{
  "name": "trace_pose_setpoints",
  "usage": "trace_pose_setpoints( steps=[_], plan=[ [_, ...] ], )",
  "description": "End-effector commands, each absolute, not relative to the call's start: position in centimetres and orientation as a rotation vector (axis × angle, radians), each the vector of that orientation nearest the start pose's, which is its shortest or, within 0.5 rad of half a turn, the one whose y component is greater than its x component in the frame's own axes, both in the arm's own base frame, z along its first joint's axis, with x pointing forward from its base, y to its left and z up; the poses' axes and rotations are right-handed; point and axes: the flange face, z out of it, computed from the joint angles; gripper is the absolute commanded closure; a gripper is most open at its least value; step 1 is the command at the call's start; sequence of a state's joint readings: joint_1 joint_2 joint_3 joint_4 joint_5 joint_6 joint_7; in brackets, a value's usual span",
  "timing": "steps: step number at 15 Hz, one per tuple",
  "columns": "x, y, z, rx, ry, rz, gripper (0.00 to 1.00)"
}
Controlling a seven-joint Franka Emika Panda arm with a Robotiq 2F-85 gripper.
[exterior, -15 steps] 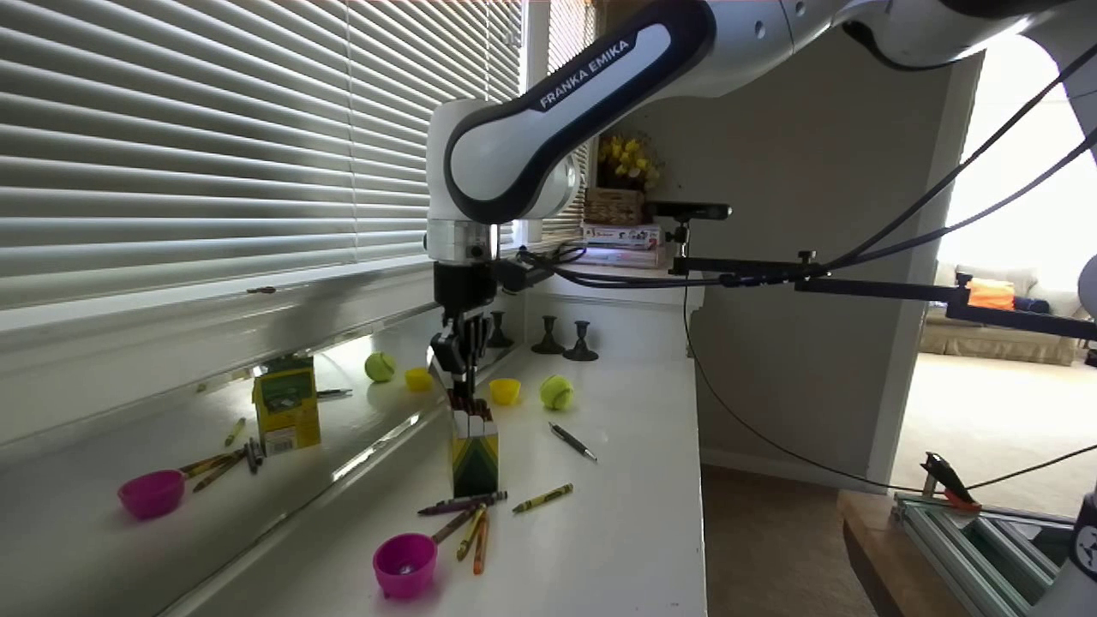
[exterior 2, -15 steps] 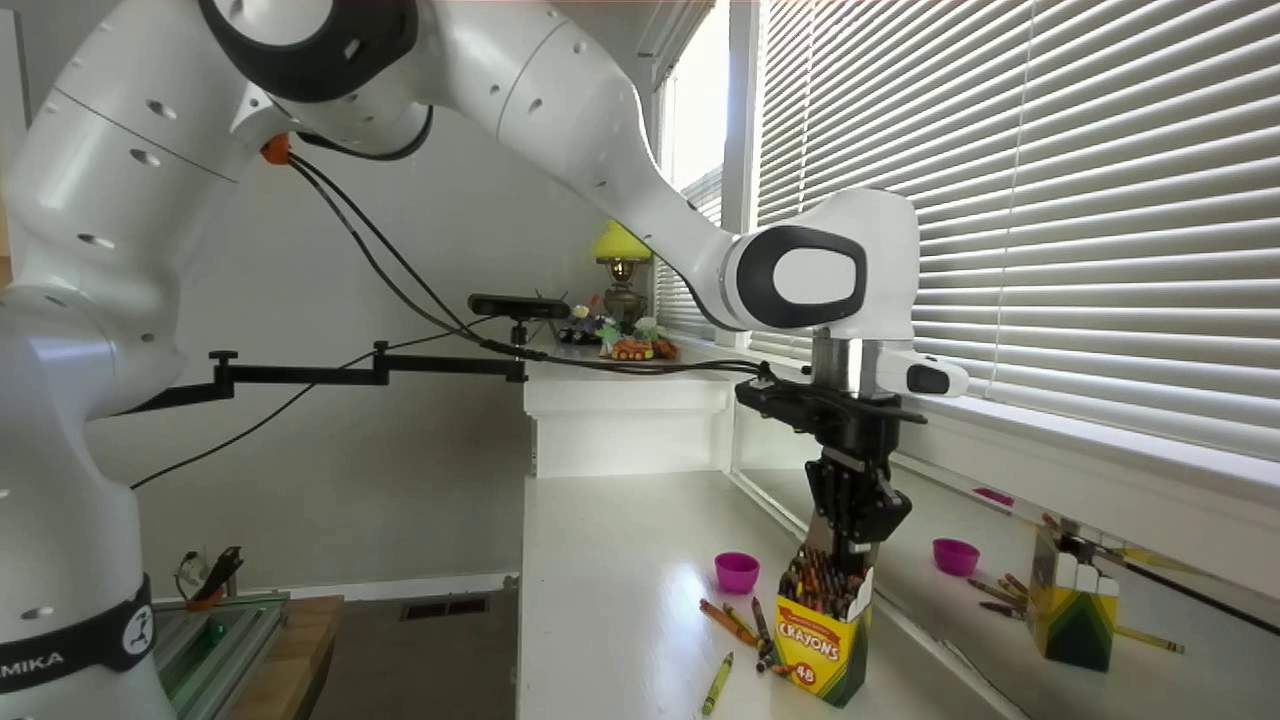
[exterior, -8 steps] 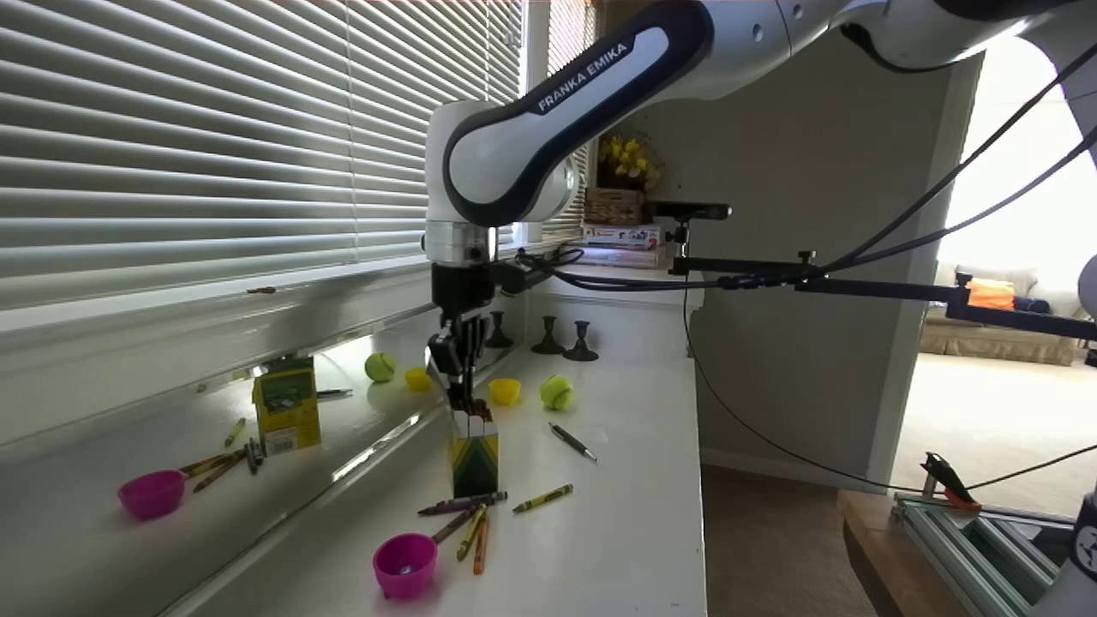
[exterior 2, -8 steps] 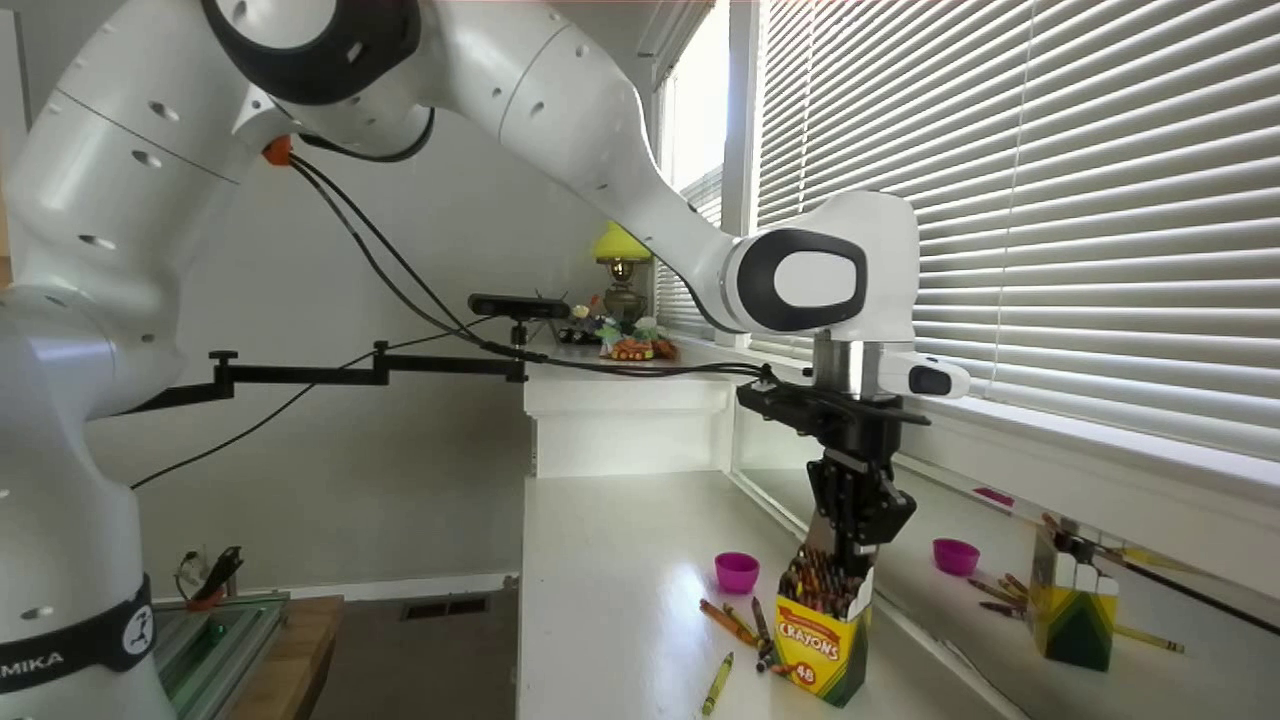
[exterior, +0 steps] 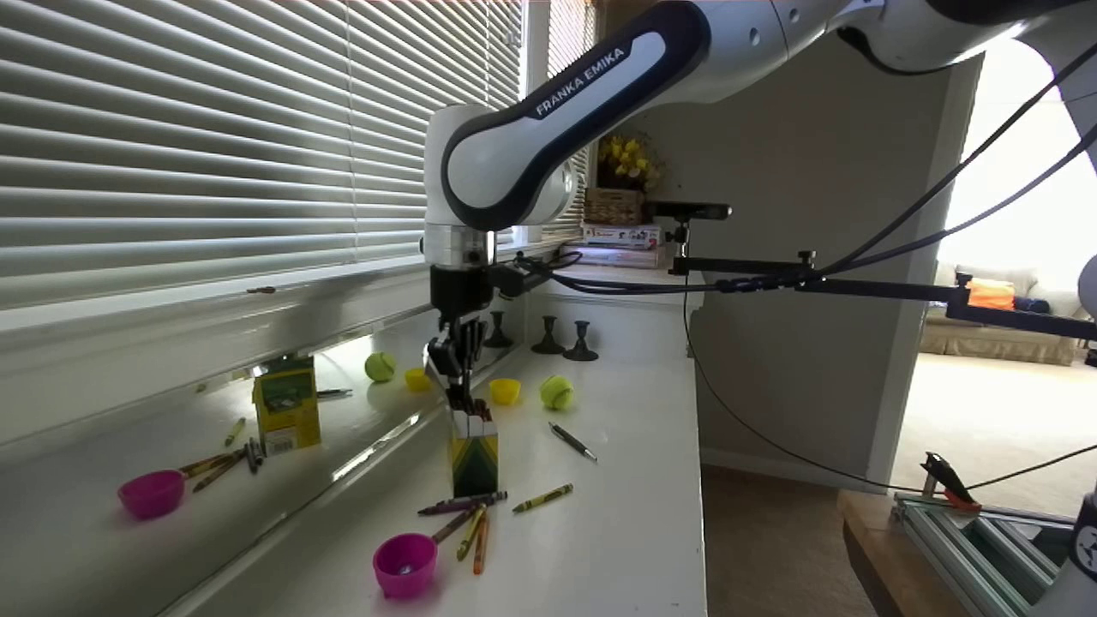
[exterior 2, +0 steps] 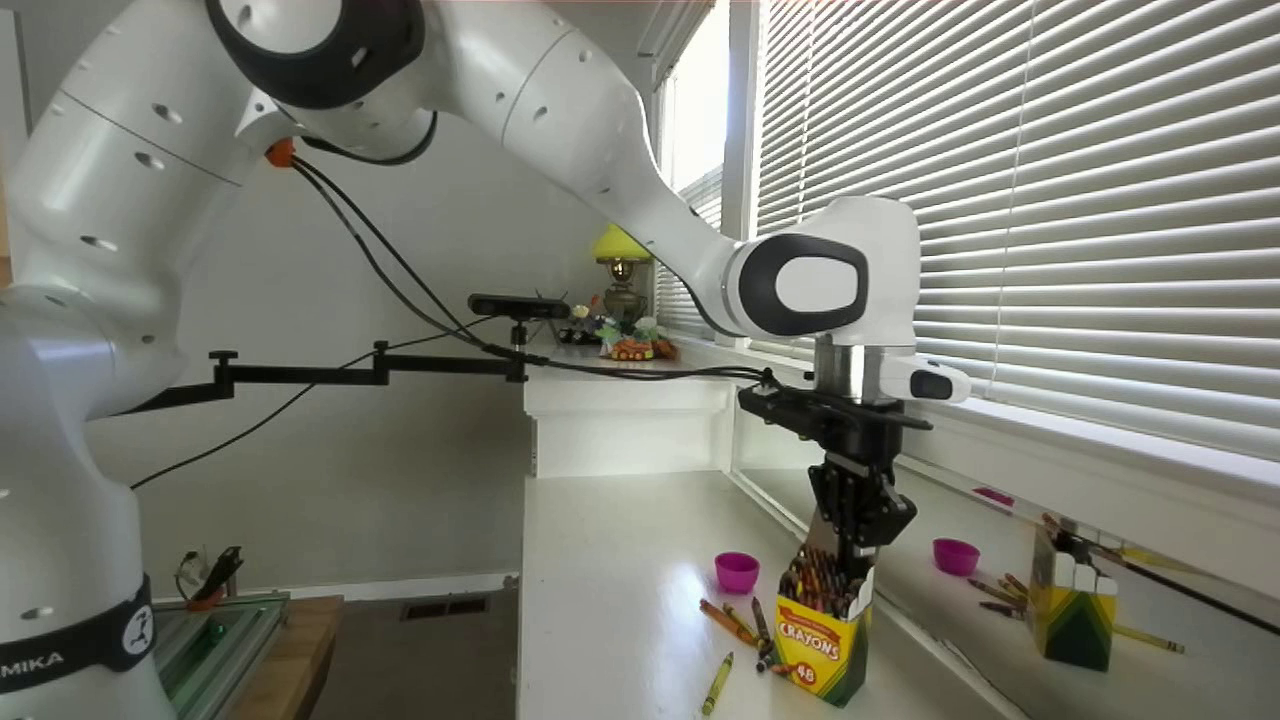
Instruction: Pick up a crayon from the box
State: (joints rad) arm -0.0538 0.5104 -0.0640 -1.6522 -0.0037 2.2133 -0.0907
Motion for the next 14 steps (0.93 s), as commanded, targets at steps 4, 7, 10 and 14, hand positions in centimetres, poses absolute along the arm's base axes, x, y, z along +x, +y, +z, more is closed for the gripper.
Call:
trace_pose_setpoints(
  steps=[4,7,10,14],
  plan=[
    [68.85,-7.43,31.75,-3.189,-0.028,-0.078,0.87],
    [68.87,-7.49,31.59,-3.188,-0.031,-0.071,0.96],
    [68.9,-7.56,31.56,-3.186,-0.036,-0.071,1.0],
    [68.68,-7.38,32.22,-3.182,-0.053,-0.082,0.99]
  ],
)
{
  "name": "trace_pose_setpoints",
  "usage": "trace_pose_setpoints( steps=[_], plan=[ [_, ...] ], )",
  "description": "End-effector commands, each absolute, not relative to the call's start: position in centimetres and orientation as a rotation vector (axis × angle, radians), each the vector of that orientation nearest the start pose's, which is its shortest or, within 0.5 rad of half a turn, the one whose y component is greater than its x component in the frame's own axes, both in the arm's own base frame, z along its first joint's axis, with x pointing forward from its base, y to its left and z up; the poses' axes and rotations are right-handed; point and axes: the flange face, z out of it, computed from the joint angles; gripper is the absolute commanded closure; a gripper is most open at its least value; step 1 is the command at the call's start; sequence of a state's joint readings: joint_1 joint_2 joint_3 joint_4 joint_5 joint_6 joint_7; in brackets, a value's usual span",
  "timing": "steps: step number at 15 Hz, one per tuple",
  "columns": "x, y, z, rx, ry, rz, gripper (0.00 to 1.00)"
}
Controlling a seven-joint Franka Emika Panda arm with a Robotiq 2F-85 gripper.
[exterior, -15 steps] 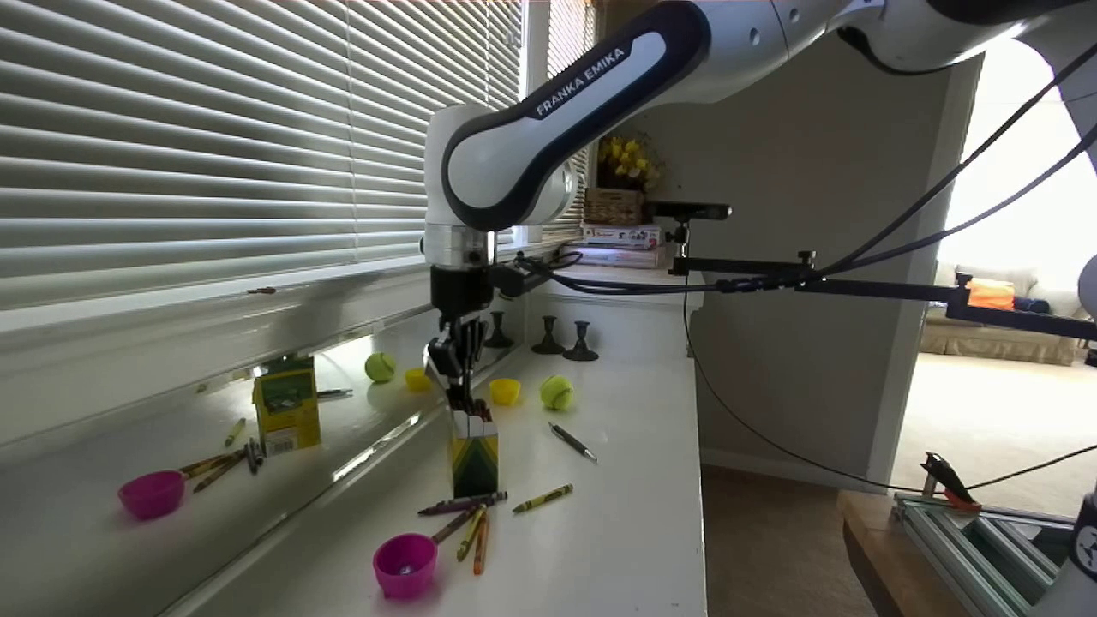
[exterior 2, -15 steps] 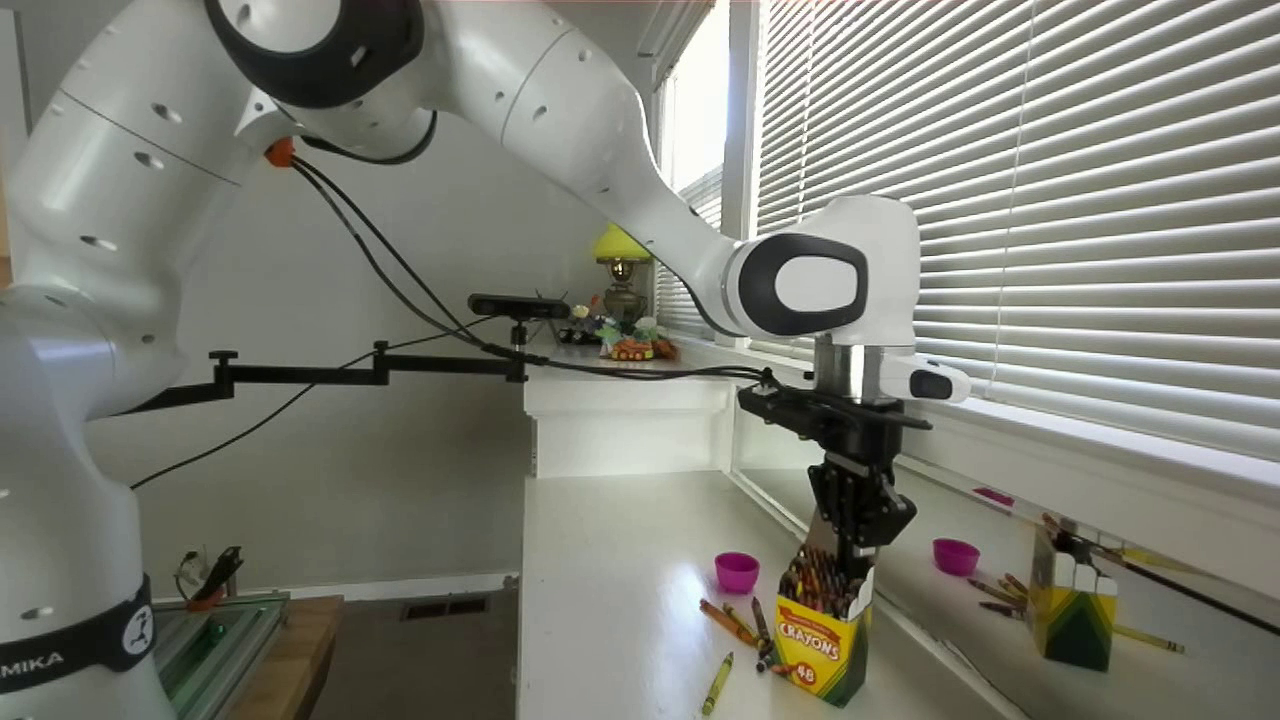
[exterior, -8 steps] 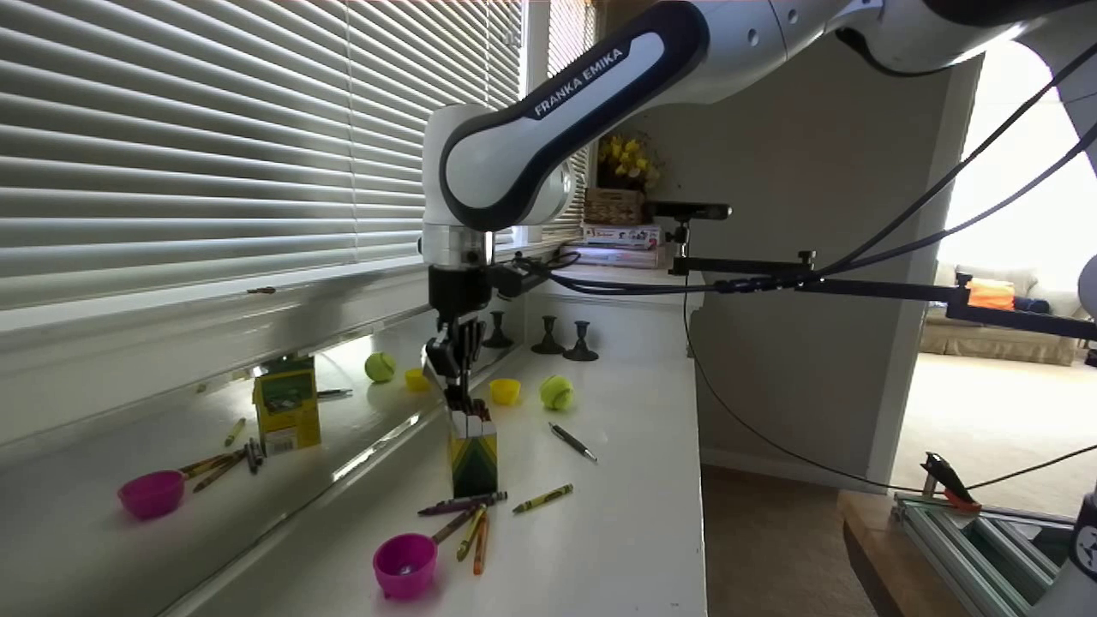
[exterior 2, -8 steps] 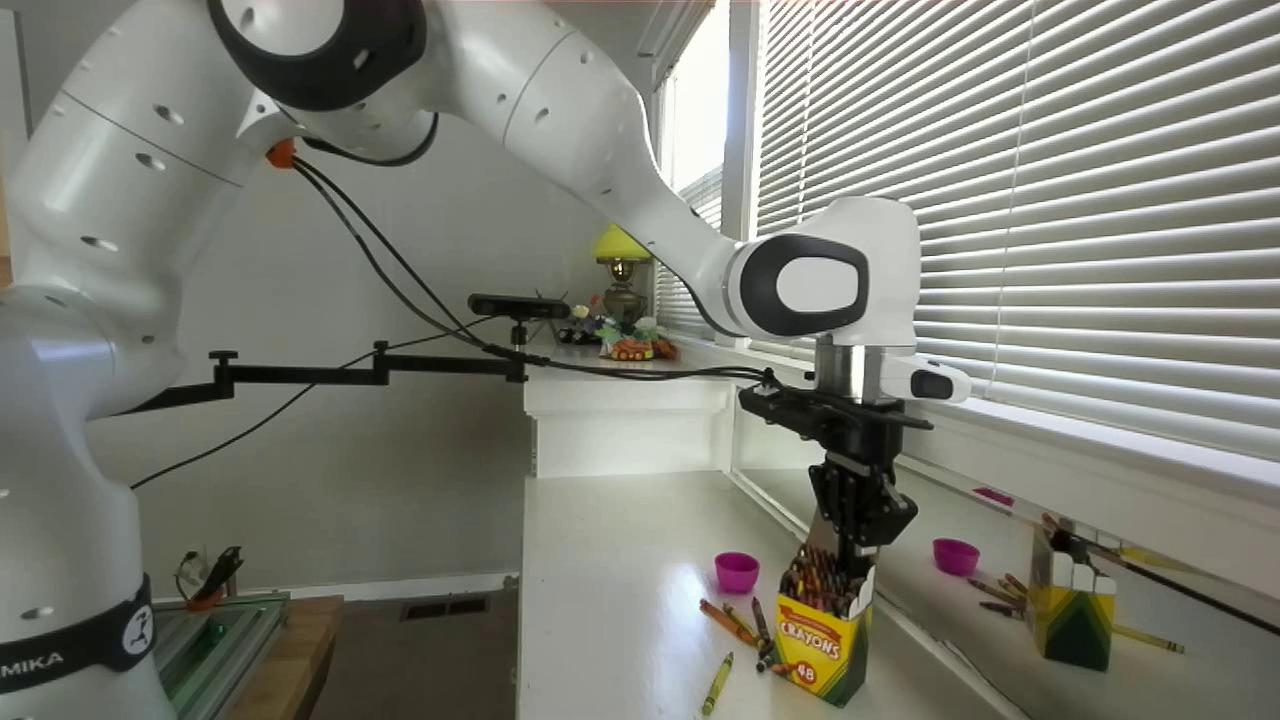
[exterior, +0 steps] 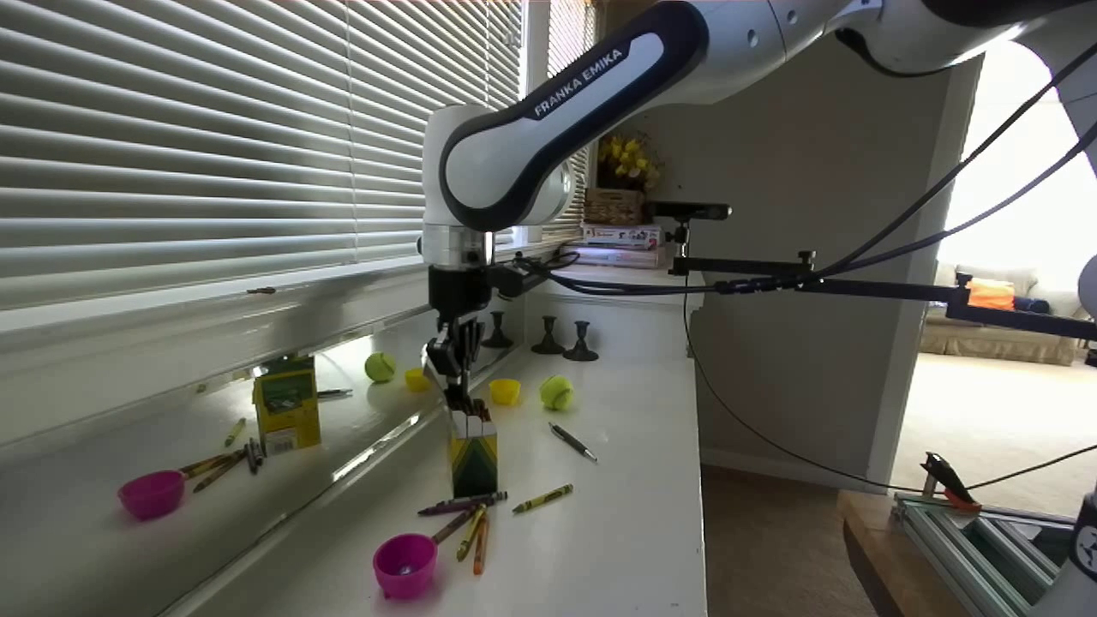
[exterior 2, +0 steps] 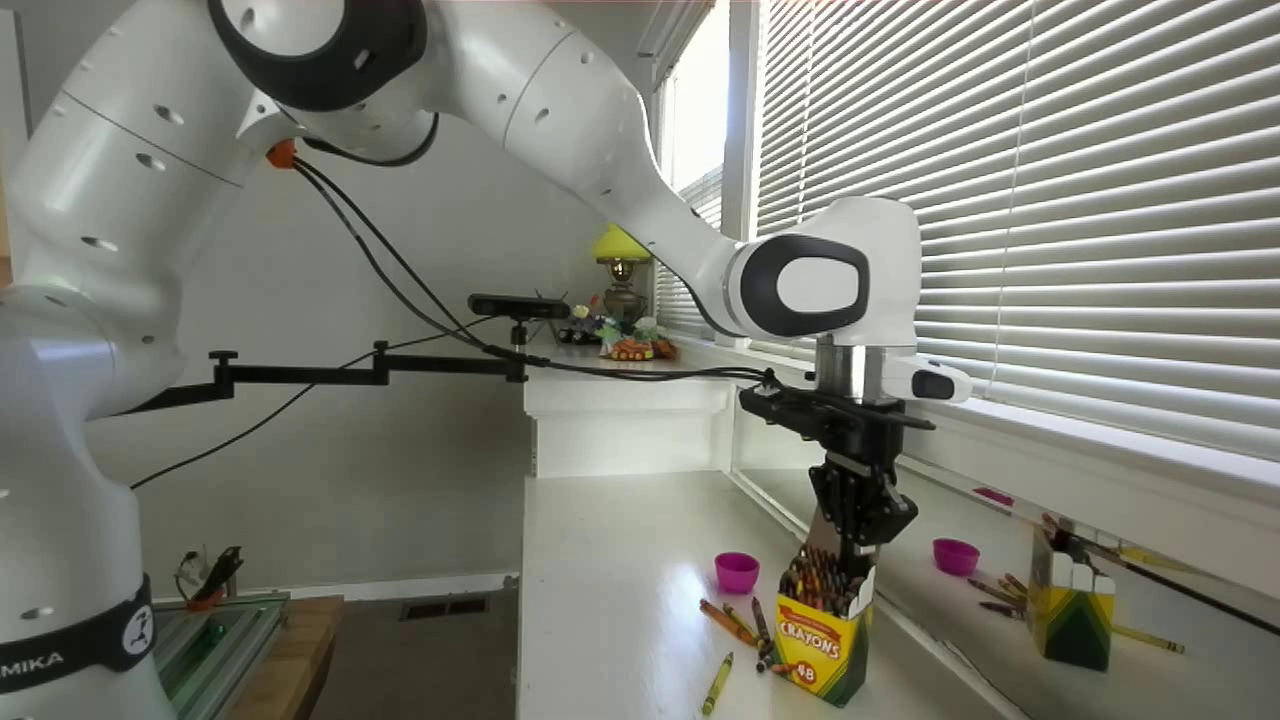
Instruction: Pick up a crayon from the box
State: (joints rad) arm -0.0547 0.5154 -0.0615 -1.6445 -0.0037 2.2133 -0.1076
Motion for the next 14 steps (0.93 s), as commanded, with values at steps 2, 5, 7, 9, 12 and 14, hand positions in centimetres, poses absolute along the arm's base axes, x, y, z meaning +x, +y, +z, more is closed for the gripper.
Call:
trace_pose_setpoints(
  steps=[2,5,7,9,12,14],
  plan=[
    [68.3,-7.1,33.3,-3.17,-0.063,-0.084,0.99],
    [67.5,-6.7,35.4,-3.167,-0.065,-0.108,0.99],
    [67.1,-6.6,36.8,-3.164,-0.068,-0.126,0.99],
    [66.6,-6.6,38.3,-3.166,-0.068,-0.134,0.99],
    [65.6,-6.3,40.7,-3.154,-0.094,-0.088,0.99],
    [64.7,-6.1,42.5,-3.147,-0.136,-0.04,0.99]
  ],
)
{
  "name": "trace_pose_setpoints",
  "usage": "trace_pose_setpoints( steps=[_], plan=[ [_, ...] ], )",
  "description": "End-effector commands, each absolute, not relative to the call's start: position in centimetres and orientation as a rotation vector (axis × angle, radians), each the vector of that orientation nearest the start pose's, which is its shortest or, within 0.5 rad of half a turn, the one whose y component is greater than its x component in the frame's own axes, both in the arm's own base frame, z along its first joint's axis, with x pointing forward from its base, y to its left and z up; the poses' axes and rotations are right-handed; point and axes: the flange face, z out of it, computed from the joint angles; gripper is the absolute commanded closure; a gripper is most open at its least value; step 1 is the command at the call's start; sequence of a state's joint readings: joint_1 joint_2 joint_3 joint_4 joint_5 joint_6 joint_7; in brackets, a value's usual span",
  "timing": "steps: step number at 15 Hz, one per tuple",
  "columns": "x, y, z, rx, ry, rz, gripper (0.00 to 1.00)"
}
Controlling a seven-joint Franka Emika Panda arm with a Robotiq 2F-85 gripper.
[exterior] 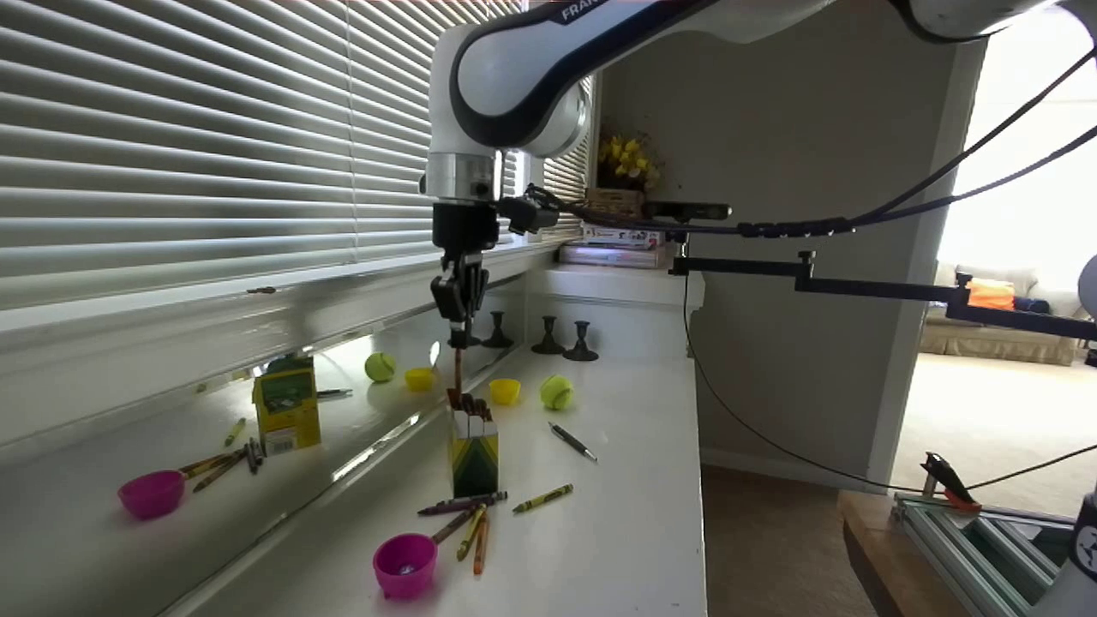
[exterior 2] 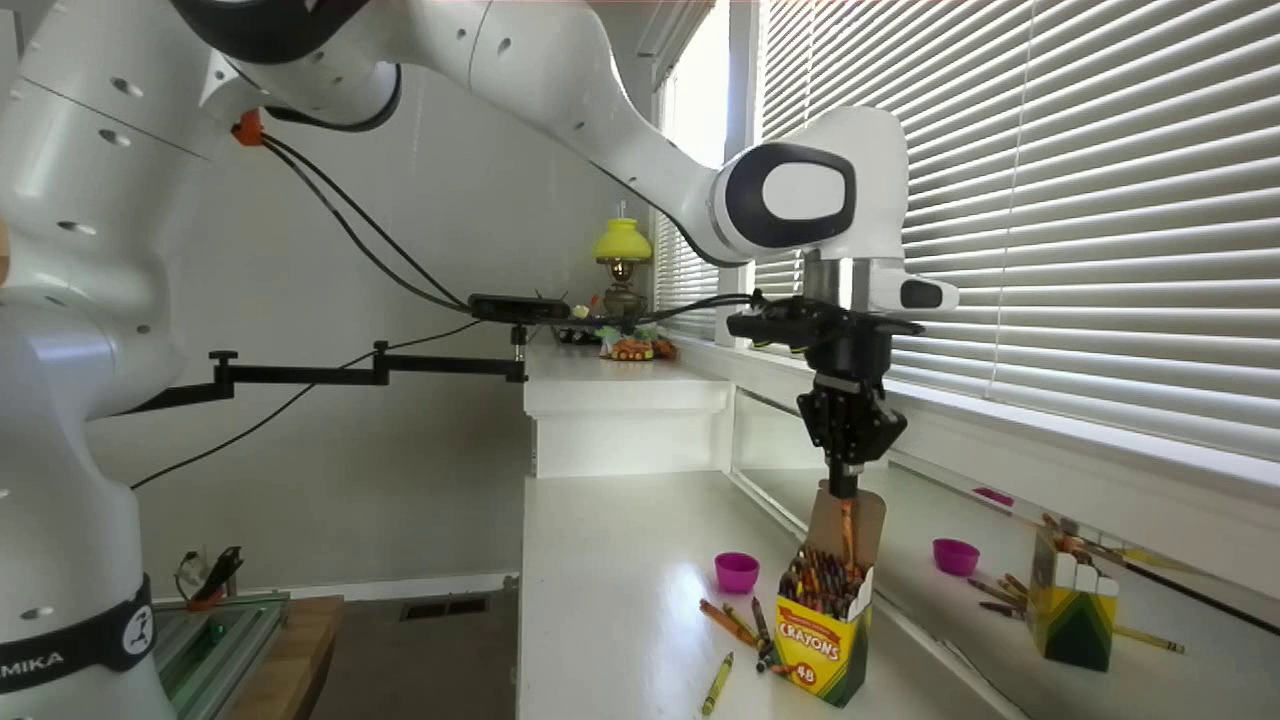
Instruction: Pick up a crayon from the box
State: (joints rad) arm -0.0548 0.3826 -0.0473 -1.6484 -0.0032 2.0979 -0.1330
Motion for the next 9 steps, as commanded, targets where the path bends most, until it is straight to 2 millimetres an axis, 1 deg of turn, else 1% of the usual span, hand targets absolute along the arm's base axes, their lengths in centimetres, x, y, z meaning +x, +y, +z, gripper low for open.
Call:
trace_pose_setpoints(
  steps=[1,3,5,7,9],
  plan=[
    [64.2,-5.8,43.7,-3.156,-0.16,-0.028,0.99],
    [63.4,-5.4,45.9,-3.168,-0.198,-0.014,0.99],
    [62.4,-4.9,47.5,-3.159,-0.247,0.03,0.99],
    [61.3,-3.9,48.4,-3.124,-0.337,0.129,0.99],
    [60.4,-2.6,48.0,-3.067,-0.451,0.263,0.99]
  ],
)
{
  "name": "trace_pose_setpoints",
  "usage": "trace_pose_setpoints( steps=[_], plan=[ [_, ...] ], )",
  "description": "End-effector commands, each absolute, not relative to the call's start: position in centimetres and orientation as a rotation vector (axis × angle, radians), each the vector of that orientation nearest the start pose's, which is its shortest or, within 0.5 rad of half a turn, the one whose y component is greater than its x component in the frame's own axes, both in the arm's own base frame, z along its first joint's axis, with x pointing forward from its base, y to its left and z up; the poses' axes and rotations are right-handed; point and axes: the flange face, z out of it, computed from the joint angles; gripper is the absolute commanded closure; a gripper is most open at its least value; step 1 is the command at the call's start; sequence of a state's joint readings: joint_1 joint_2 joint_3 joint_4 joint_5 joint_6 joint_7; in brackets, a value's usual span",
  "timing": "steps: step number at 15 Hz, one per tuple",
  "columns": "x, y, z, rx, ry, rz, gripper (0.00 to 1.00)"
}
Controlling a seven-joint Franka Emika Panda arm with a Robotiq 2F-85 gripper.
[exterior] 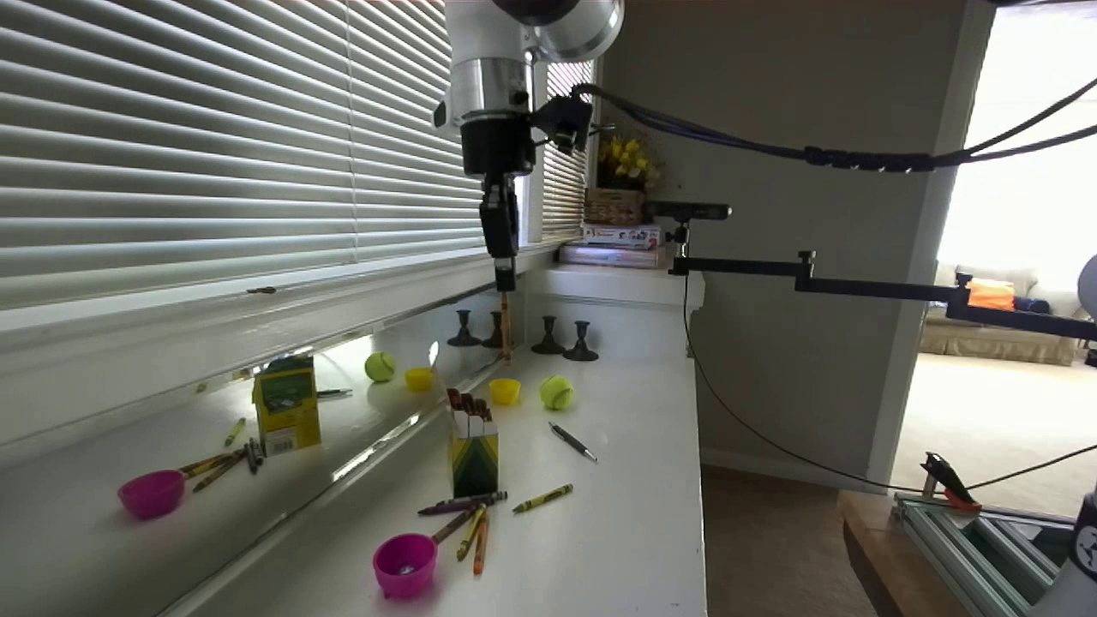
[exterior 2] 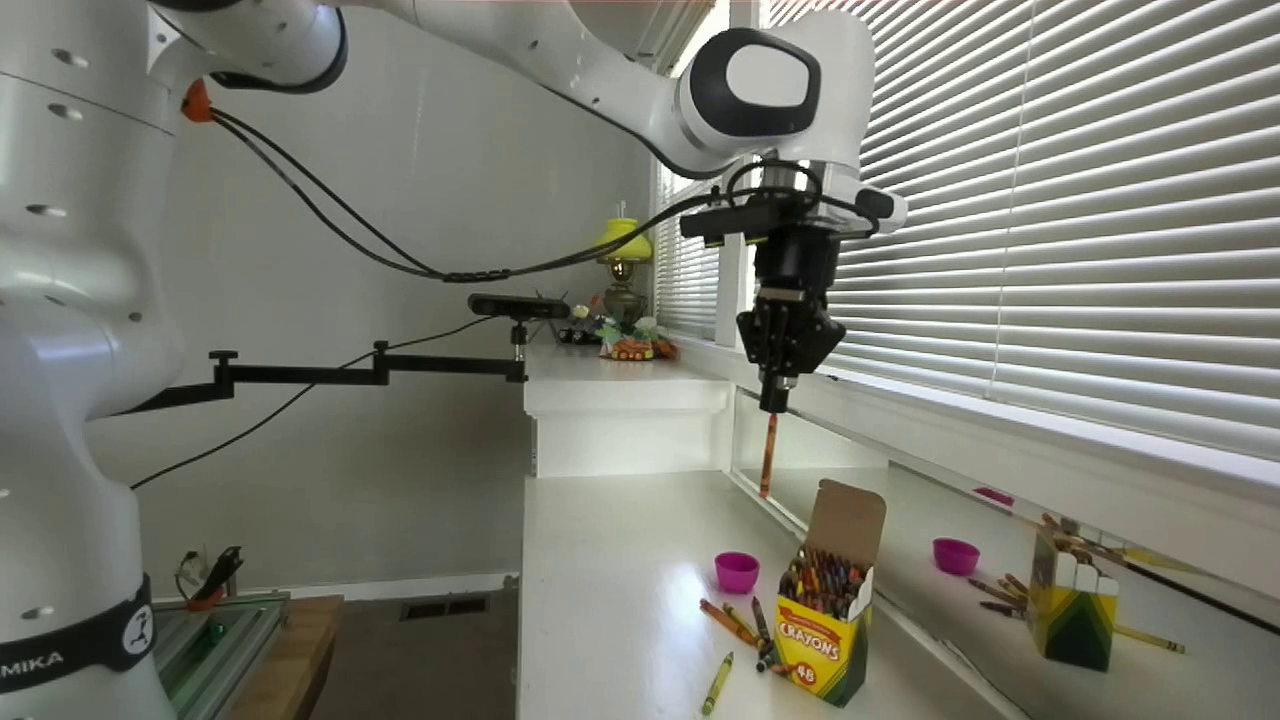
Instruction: Pick up a crayon from the box
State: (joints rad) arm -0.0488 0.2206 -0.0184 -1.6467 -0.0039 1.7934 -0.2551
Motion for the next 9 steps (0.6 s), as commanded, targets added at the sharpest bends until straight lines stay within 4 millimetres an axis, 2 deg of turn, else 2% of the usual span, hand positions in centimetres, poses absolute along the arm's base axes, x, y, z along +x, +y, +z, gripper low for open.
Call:
trace_pose_setpoints(
  steps=[1,4,6,9],
  plan=[
    [60.1,-1.9,47.4,-3.041,-0.497,0.332,0.99],
    [59.8,-0.6,44.9,-3.006,-0.556,0.511,0.99],
    [60.2,0.0,42.5,-2.981,-0.561,0.619,0.99],
    [60.9,0.2,37.6,-2.948,-0.529,0.794,0.99]
  ],
)
